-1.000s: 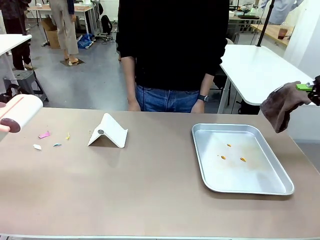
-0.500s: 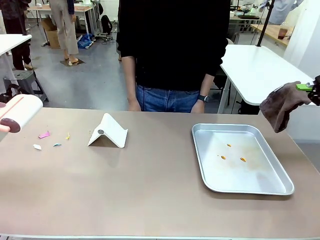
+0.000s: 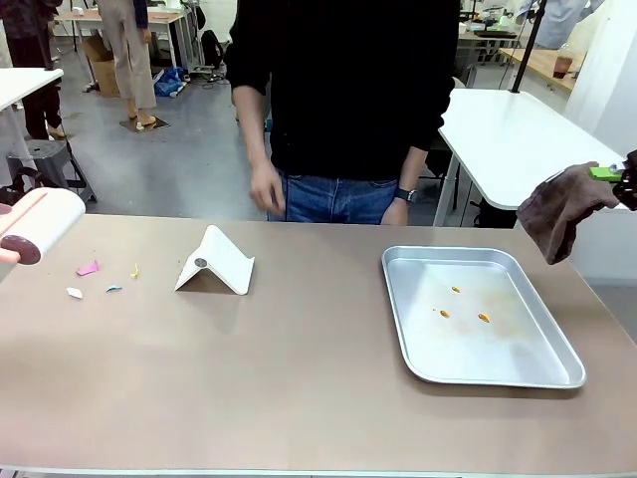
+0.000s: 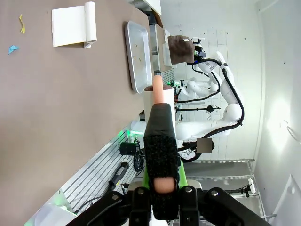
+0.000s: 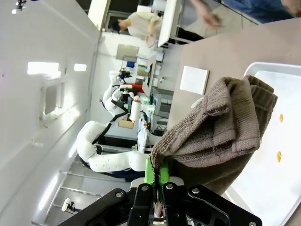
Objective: Clean the surface of the table.
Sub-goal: Hold the Lint Roller with your left hand and the towel with your right hand, then if a person points to the right, clean the right side of the table with your right hand, and if they point to the left, clean the left side with your left hand.
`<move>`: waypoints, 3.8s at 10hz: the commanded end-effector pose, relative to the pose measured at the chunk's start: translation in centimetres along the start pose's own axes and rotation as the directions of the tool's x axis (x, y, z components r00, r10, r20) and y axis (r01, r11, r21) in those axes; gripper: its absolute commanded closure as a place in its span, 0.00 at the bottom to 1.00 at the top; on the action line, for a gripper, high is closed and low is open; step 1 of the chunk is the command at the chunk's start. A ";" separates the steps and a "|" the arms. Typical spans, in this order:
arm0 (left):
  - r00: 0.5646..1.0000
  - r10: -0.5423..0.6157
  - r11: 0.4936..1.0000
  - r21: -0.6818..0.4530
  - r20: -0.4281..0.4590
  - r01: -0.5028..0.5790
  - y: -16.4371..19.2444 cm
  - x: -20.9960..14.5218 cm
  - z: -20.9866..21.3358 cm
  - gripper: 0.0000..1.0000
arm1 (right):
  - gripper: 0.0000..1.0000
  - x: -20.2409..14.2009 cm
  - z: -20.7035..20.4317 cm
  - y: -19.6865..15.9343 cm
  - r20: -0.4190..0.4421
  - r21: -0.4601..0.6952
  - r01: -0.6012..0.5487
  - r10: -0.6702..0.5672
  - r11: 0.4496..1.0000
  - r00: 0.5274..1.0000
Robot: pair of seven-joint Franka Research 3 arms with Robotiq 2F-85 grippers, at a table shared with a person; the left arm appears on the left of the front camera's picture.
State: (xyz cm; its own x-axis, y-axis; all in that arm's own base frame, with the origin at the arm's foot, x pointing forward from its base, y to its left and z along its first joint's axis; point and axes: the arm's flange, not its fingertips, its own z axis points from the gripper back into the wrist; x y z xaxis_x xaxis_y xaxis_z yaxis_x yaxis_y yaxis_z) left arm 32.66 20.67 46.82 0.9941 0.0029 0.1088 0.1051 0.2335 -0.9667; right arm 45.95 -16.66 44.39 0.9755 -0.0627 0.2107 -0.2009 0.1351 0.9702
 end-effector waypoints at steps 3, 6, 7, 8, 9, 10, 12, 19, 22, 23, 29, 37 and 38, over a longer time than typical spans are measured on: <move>1.000 -0.021 1.000 -0.009 -0.007 0.021 -0.2 -0.4 0.1 1.00 | 1.00 0.4 0.2 0.5 0.008 0.007 0.008 -0.008 1.000 1.000; 1.000 -0.021 1.000 -0.009 -0.007 0.021 -0.2 -0.4 0.1 1.00 | 1.00 0.4 0.2 0.5 0.008 0.007 0.008 -0.008 1.000 1.000; 1.000 -0.021 1.000 -0.009 -0.007 0.021 -0.2 -0.4 0.1 1.00 | 1.00 0.4 0.2 0.5 0.008 0.007 0.008 -0.008 1.000 1.000; 1.000 -0.021 1.000 -0.009 -0.007 0.021 -0.2 -0.4 0.1 1.00 | 1.00 0.4 0.2 0.5 0.008 0.007 0.008 -0.008 1.000 1.000; 1.000 -0.021 1.000 -0.009 -0.007 0.021 -0.2 -0.4 0.1 1.00 | 1.00 0.4 0.2 0.5 0.008 0.007 0.008 -0.008 1.000 1.000; 1.000 -0.021 1.000 -0.009 -0.007 0.021 -0.2 -0.4 0.1 1.00 | 1.00 0.4 0.2 0.5 0.008 0.007 0.008 -0.008 1.000 1.000; 1.000 -0.021 1.000 -0.009 -0.007 0.021 -0.2 -0.4 0.1 1.00 | 1.00 0.4 0.2 0.5 0.008 0.007 0.008 -0.008 1.000 1.000; 0.997 0.026 0.991 0.128 0.070 -0.035 0.6 1.5 1.3 0.78 | 1.00 0.4 0.2 0.5 0.008 0.007 0.008 -0.008 1.000 1.000; 0.994 0.018 0.935 0.350 0.108 -0.055 2.1 2.7 2.8 0.78 | 1.00 0.4 0.2 0.5 0.008 0.007 0.008 -0.008 1.000 1.000; 0.996 0.032 0.937 0.345 0.084 -0.059 2.4 3.1 3.0 0.78 | 1.00 0.4 0.2 0.5 0.008 0.007 0.008 -0.008 1.000 1.000; 0.960 0.161 0.860 0.444 0.229 -0.251 7.4 7.4 5.4 0.78 | 1.00 0.4 0.2 0.5 0.008 0.007 0.008 -0.008 1.000 1.000; 0.919 0.191 0.829 0.444 0.346 -0.339 12.6 10.9 5.3 0.78 | 1.00 0.4 0.2 0.5 0.008 0.007 0.008 -0.008 1.000 1.000; 0.917 0.207 0.825 0.443 0.341 -0.350 13.1 11.3 5.0 0.78 | 1.00 0.4 0.2 0.5 0.008 0.007 0.008 -0.008 1.000 1.000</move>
State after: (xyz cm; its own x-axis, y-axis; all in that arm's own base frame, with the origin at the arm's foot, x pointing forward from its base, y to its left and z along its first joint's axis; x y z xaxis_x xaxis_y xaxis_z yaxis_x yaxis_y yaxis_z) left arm 44.56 28.82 36.42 0.9309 0.3653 -0.0008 -0.2490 0.6328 -0.7331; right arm 45.95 -16.72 44.40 0.9754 -0.0638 0.2109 -0.2009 0.1356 0.9702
